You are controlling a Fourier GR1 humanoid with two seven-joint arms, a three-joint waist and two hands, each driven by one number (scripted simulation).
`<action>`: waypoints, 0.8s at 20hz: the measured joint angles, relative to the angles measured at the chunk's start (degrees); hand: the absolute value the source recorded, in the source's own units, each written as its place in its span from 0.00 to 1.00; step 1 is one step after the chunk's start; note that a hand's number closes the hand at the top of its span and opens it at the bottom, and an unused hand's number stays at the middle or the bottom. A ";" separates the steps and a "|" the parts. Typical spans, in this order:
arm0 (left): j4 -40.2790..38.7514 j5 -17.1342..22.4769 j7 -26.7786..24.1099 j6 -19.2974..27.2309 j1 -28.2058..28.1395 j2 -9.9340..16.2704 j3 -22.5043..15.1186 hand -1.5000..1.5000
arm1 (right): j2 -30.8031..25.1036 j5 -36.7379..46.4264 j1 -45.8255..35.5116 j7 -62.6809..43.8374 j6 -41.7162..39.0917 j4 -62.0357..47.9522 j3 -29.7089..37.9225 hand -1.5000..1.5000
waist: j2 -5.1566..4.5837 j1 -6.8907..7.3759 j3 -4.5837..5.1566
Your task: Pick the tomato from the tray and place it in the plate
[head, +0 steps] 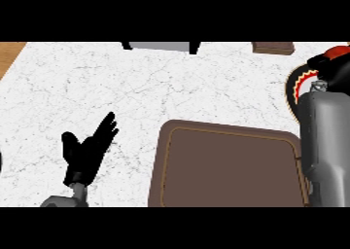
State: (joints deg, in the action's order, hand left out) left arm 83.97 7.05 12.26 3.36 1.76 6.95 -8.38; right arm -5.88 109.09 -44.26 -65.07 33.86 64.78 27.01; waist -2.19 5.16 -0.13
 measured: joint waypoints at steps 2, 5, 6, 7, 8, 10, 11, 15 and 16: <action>0.31 0.02 0.46 0.21 -0.32 0.18 0.21 0.50 | -0.28 3.80 0.38 -0.54 1.36 -0.34 2.44 1.00 | 0.25 -0.41 -0.01; 0.39 0.11 0.78 0.40 -0.61 0.02 0.31 0.50 | -0.17 7.77 1.55 -0.63 4.33 -1.38 6.19 1.00 | 0.41 -0.98 -0.09; 0.20 0.28 0.77 0.27 -0.62 0.16 0.59 0.50 | -0.12 8.75 1.75 -0.62 5.29 -1.78 7.44 1.00 | 0.49 -1.21 -0.11; 0.26 0.53 1.25 0.16 -0.61 0.46 0.92 0.50 | -0.23 9.37 2.21 -0.38 6.48 -2.11 8.72 1.00 | 0.59 -1.47 -0.12; 0.27 0.44 1.04 0.11 -0.78 0.50 0.91 0.50 | -0.52 9.74 2.39 -0.09 7.72 -2.69 10.07 1.00 | 0.65 -1.61 -0.13; -0.03 0.62 0.44 -0.09 -0.99 0.61 1.29 0.50 | -0.74 10.32 2.85 0.18 9.99 -3.80 12.62 1.00 | 0.81 -1.97 -0.15; 0.04 0.59 0.22 -0.10 -1.17 0.49 1.22 0.50 | -1.14 10.47 3.09 0.44 11.39 -4.68 13.88 1.00 | 0.85 -2.03 -0.15; 0.04 0.16 -0.93 0.35 -2.04 0.05 1.20 0.50 | -1.68 10.44 3.96 1.50 16.45 -7.30 18.05 1.00 | 1.19 -2.62 -0.17; 0.25 -0.01 -0.90 0.42 -2.17 -0.10 0.94 0.50 | -2.19 10.22 3.84 1.77 17.57 -8.27 19.13 1.00 | 1.25 -2.70 -0.15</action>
State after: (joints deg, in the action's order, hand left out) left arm 84.22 7.04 11.36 3.78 -0.41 6.85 -7.43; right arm -8.07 119.30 -40.42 -63.30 51.43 56.52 46.14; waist -0.94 2.45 -0.29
